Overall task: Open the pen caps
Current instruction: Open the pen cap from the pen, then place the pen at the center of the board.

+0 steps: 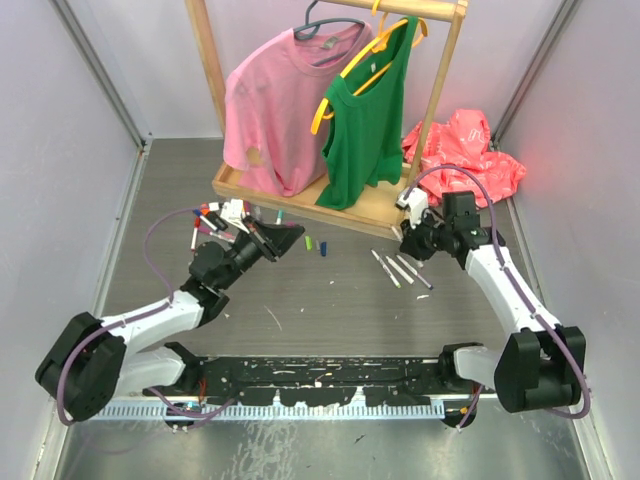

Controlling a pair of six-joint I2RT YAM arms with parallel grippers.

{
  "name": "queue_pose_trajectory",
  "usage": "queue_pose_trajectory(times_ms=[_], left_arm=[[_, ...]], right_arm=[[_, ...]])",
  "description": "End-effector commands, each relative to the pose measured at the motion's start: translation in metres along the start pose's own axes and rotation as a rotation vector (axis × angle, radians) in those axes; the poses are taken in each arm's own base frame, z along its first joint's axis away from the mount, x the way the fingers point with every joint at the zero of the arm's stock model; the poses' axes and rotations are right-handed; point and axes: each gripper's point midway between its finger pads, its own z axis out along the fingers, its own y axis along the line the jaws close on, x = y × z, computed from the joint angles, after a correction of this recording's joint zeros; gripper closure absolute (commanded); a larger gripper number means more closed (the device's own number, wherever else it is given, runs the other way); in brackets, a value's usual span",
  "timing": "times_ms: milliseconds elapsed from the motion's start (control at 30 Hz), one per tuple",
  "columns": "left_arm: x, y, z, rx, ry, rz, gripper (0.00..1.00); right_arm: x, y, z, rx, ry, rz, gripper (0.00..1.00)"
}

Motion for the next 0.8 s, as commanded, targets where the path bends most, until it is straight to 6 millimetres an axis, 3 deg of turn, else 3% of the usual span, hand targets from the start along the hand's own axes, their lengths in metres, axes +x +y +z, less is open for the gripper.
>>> queue_pose_trajectory(times_ms=[0, 100, 267, 500, 767], left_arm=[[0.014, -0.004, -0.003, 0.033, 0.055, -0.084, 1.0], [0.026, -0.001, -0.004, 0.034, 0.095, -0.113, 1.0], [0.036, 0.001, -0.006, 0.042, 0.127, -0.141, 1.0], [0.043, 0.006, -0.012, 0.022, 0.145, -0.154, 1.0], [0.042, 0.005, -0.014, 0.025, 0.144, -0.159, 0.99]], right_arm=[[0.038, -0.054, -0.018, 0.253, 0.181, -0.017, 0.99], [0.056, -0.068, -0.02, 0.291, 0.251, 0.025, 0.99], [0.077, -0.075, -0.013, 0.286, 0.342, 0.059, 0.99], [0.106, -0.068, 0.001, 0.212, 0.454, 0.119, 0.95], [0.115, -0.064, 0.013, 0.144, 0.493, 0.155, 0.91]])
